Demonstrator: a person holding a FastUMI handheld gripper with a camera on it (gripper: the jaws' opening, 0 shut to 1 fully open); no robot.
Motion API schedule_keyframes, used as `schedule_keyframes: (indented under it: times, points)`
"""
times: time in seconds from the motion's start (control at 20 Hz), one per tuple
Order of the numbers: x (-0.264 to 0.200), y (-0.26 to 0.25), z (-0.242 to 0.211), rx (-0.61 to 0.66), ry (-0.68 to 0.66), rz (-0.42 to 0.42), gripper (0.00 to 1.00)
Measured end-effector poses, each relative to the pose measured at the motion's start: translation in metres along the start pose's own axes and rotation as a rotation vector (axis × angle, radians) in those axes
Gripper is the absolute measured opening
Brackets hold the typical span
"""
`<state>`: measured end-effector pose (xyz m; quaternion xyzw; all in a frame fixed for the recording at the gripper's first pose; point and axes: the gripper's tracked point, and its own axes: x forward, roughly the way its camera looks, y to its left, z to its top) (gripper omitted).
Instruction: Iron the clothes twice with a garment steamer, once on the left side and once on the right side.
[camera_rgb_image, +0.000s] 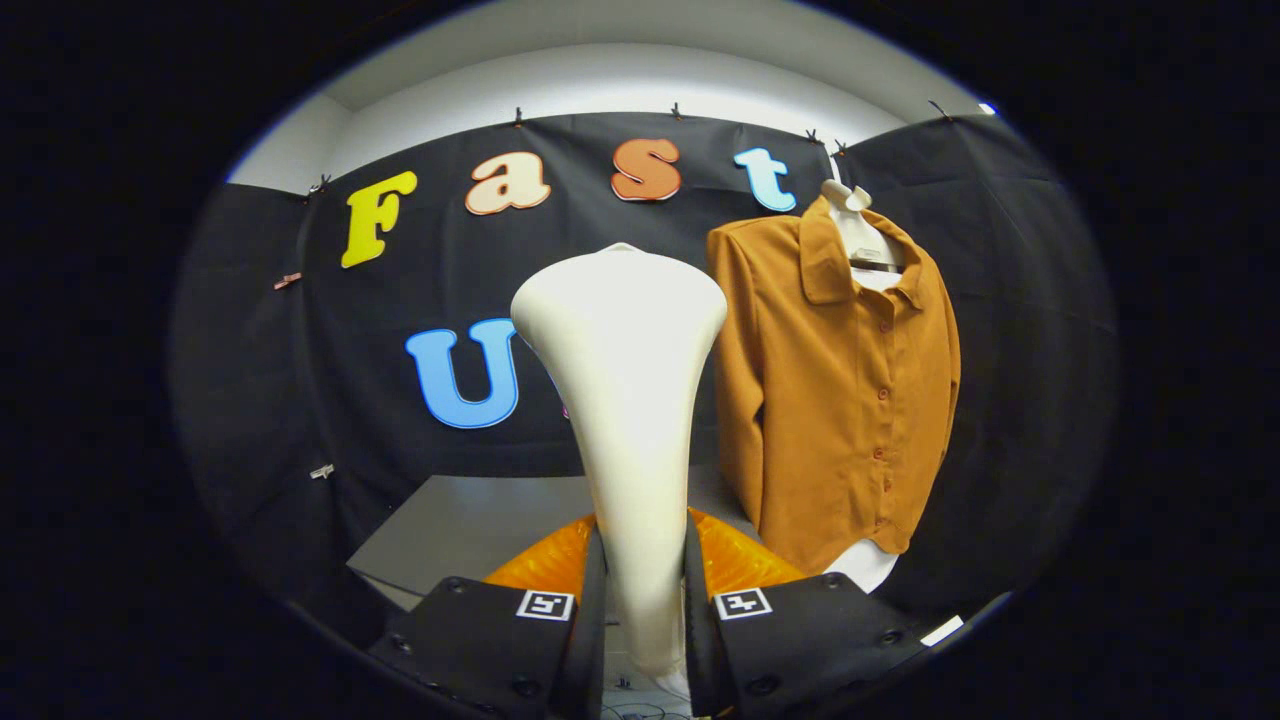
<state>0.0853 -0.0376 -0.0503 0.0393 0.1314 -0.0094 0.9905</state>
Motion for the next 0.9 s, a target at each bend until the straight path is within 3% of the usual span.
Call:
schedule_keyframes:
  times: [0.3, 0.9]
  points:
    - [-0.017, 0.041, -0.004, -0.015, -0.003, 0.034, 0.36]
    - [-0.026, 0.044, 0.000, -0.027, -0.015, 0.023, 0.36]
